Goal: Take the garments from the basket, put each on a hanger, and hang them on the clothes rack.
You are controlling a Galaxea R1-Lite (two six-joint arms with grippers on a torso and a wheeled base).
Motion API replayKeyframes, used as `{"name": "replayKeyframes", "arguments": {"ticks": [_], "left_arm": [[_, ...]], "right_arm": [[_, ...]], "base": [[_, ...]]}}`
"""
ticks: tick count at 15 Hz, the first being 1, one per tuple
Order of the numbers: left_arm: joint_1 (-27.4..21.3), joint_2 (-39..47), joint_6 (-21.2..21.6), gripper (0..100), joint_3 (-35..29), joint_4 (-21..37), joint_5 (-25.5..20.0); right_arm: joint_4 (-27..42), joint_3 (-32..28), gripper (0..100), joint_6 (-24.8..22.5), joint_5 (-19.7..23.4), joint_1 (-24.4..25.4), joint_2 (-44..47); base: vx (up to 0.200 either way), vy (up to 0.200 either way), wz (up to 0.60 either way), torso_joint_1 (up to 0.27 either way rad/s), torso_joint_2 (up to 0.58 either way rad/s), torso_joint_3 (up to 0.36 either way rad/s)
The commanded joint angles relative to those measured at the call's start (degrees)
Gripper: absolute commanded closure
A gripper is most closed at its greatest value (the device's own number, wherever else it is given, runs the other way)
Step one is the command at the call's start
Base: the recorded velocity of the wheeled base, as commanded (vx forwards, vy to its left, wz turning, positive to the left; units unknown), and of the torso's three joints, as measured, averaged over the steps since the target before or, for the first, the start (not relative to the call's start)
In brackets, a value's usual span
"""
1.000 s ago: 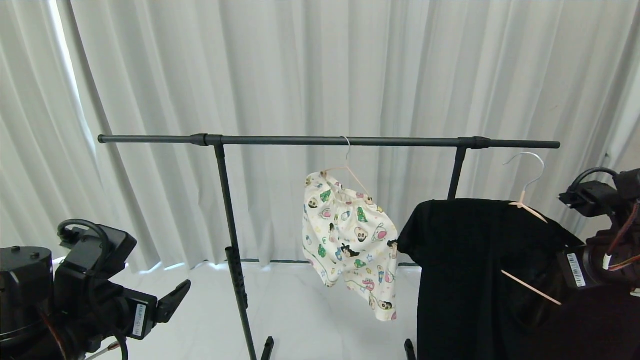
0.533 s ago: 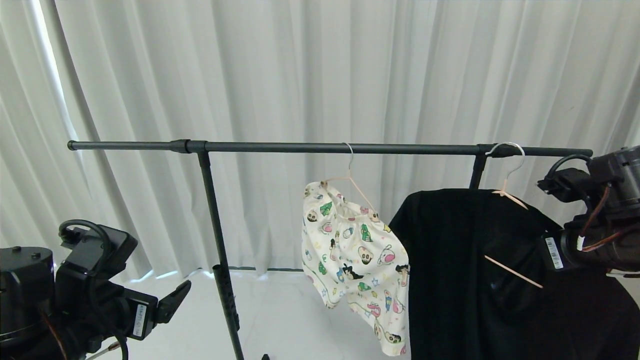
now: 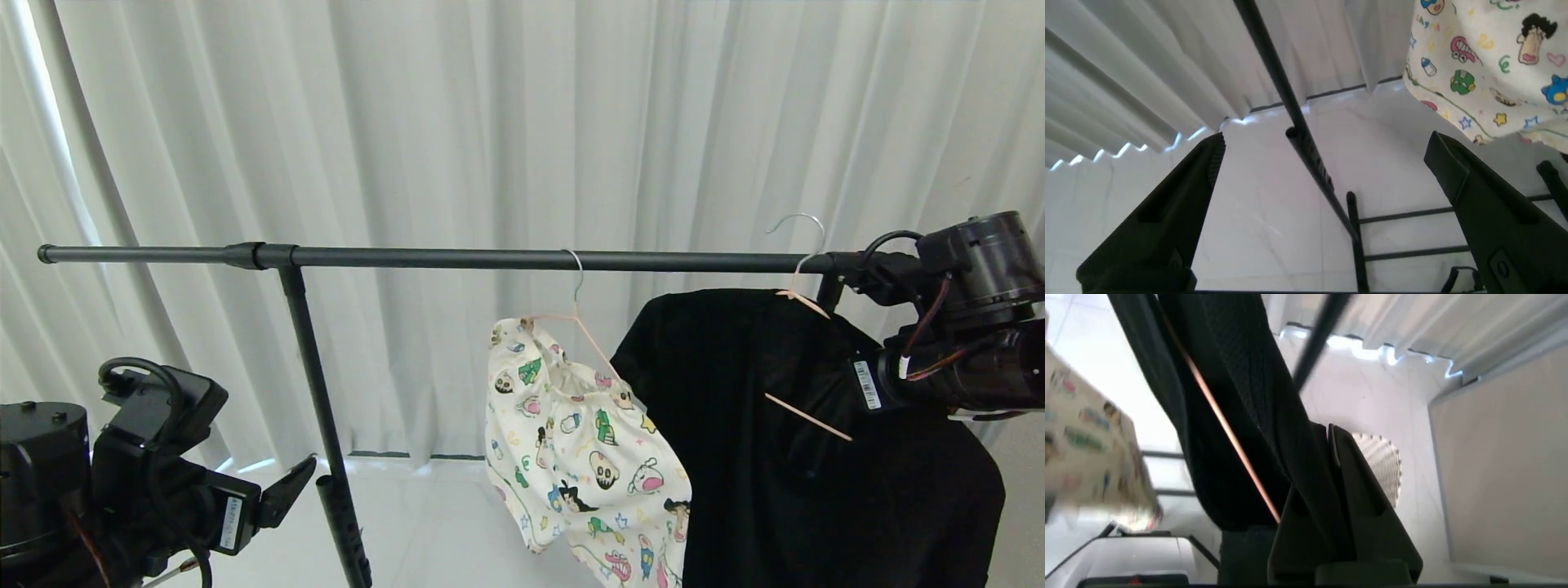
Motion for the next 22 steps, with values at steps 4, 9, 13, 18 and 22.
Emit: {"name": "replayKeyframes", "arguments": {"ticks": [4, 9, 13, 18, 22], "left_arm": [[-0.5, -0.1, 0.0, 0, 0.0, 0.0, 0.0], [-0.5, -0.1, 0.1, 0, 0.0, 0.0, 0.0], [-0.8, -0.2, 0.3, 0, -0.1, 0.0, 0.0], [-4.6, -1.0, 0.6, 0, 0.1, 0.0, 0.2], [-4.6, -1.0, 0.6, 0, 0.4, 0.0, 0.2]], "right_arm": [[0.0, 0.2, 100, 0.0, -0.3, 1.0, 0.9], [-2.3, -0.8, 100, 0.0, -0.4, 1.4, 6.4], [-2.4, -0.3, 100, 0.1, -0.4, 2.4, 8.3], [-2.4, -0.4, 100, 0.9, -0.4, 3.2, 9.3], [-2.4, -0.4, 0, 4.9, -0.8, 3.9, 7.9]], "base": [[0.0, 0.0, 0.0, 0.0, 0.0, 0.0], [0.0, 0.0, 0.0, 0.0, 0.0, 0.0], [0.0, 0.0, 0.0, 0.0, 0.0, 0.0], [0.0, 0.0, 0.0, 0.0, 0.0, 0.0], [0.0, 0.0, 0.0, 0.0, 0.0, 0.0]]}}
